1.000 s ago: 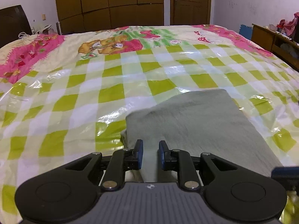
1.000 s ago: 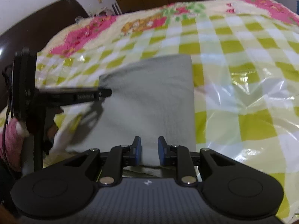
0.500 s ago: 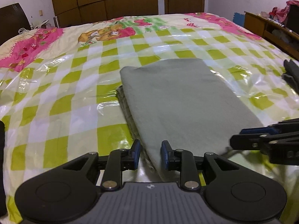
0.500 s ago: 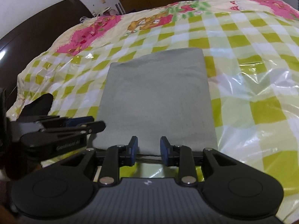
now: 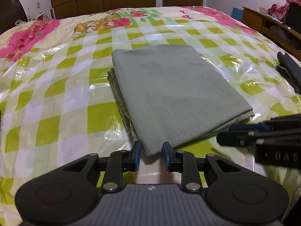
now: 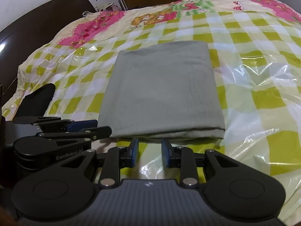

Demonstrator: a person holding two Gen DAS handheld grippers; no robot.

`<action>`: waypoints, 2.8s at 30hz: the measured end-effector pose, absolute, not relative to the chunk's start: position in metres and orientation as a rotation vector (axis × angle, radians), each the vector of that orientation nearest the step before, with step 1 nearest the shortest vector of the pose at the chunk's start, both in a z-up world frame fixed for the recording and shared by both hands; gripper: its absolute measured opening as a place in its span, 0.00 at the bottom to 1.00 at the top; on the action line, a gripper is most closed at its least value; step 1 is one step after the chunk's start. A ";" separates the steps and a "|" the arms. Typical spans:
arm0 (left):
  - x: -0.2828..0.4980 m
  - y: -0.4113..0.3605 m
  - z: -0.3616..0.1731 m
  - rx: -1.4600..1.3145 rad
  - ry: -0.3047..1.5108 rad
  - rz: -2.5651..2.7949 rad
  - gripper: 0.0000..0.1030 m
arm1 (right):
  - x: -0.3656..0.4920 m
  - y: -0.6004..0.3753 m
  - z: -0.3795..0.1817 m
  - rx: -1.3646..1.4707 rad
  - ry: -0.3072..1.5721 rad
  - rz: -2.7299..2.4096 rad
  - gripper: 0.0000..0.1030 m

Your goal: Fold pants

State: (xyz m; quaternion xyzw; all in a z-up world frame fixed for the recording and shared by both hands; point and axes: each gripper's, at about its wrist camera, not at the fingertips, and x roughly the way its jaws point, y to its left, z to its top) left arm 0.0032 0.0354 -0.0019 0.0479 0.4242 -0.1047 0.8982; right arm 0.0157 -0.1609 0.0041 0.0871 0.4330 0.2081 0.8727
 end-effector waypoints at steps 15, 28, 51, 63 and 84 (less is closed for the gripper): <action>0.007 0.034 -0.013 0.080 0.909 -0.247 0.37 | 0.030 -0.185 0.009 0.235 0.871 0.355 0.29; 0.057 0.055 -0.016 0.058 0.911 -0.173 0.37 | 0.064 -0.143 -0.010 0.146 0.947 0.414 0.30; 0.011 0.036 -0.010 0.087 0.915 -0.147 0.58 | 0.030 -0.155 -0.003 0.209 0.925 0.354 0.31; 0.000 0.039 -0.007 0.080 0.904 -0.113 0.66 | 0.017 -0.159 0.000 0.215 0.913 0.352 0.31; -0.019 0.035 0.004 0.096 0.862 -0.073 0.86 | -0.003 -0.150 0.002 0.154 0.905 0.361 0.33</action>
